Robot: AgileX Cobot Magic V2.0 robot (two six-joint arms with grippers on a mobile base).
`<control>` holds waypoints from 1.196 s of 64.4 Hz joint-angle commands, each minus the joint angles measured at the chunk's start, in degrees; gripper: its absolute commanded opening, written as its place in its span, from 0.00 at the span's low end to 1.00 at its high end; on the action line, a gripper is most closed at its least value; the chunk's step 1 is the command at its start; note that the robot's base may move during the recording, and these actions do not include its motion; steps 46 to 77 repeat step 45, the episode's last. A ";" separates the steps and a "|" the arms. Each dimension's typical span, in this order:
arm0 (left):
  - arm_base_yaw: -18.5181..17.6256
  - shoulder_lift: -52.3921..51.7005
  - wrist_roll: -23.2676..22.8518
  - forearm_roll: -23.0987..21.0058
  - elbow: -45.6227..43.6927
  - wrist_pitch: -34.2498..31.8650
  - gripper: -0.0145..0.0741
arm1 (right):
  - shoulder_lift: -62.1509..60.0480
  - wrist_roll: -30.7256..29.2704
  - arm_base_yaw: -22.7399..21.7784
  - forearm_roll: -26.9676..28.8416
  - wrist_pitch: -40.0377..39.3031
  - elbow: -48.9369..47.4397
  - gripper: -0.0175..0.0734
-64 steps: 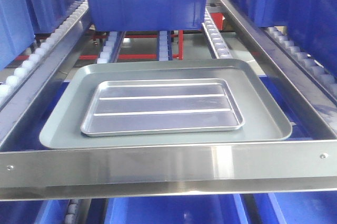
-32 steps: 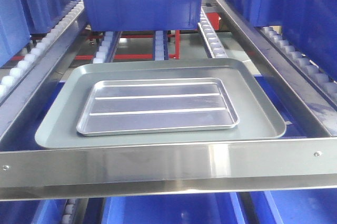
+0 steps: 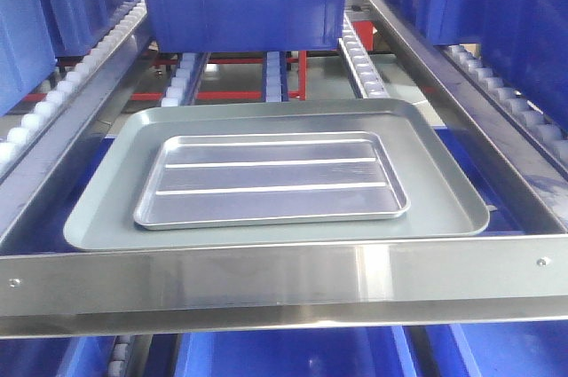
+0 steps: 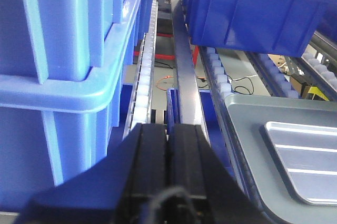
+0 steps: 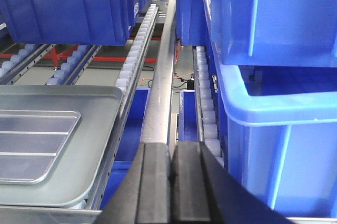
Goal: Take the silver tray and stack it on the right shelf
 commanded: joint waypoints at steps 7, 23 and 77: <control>0.03 -0.67 0.00 -0.53 1.06 -5.00 0.06 | -1.20 -0.54 -0.48 -0.55 -4.64 -1.10 0.25; 0.03 -0.67 0.00 -0.53 1.06 -5.00 0.06 | -1.20 -0.54 -0.48 -0.55 -4.64 -1.10 0.25; 0.03 -0.67 0.00 -0.53 1.06 -5.00 0.06 | -1.20 -0.54 -0.48 -0.55 -4.64 -1.10 0.25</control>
